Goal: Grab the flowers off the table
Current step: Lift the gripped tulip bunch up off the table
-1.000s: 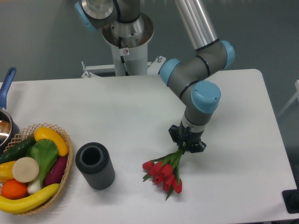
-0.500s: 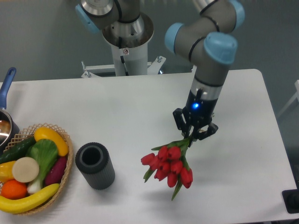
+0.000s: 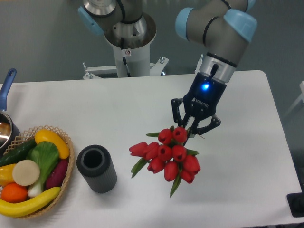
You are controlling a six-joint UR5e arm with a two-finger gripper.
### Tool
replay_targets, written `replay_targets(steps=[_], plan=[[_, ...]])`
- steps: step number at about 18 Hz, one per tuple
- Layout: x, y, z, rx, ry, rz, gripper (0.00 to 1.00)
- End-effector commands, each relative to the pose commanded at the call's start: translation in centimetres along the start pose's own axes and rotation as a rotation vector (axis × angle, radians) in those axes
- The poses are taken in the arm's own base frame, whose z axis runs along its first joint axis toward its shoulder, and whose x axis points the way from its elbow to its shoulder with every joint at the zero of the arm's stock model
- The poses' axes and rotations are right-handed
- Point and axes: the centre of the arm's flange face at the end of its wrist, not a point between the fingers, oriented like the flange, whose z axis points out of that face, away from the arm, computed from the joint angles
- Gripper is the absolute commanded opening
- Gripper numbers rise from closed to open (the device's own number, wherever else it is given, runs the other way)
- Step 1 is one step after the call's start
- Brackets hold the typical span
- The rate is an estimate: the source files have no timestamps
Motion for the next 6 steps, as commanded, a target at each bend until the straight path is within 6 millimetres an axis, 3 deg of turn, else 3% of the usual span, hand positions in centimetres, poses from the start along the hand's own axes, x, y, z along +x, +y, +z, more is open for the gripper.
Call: replay_targets(steps=[6], plan=[[-0.01,-0.07,0.05,0.039,0.021,-0.002,0.17]])
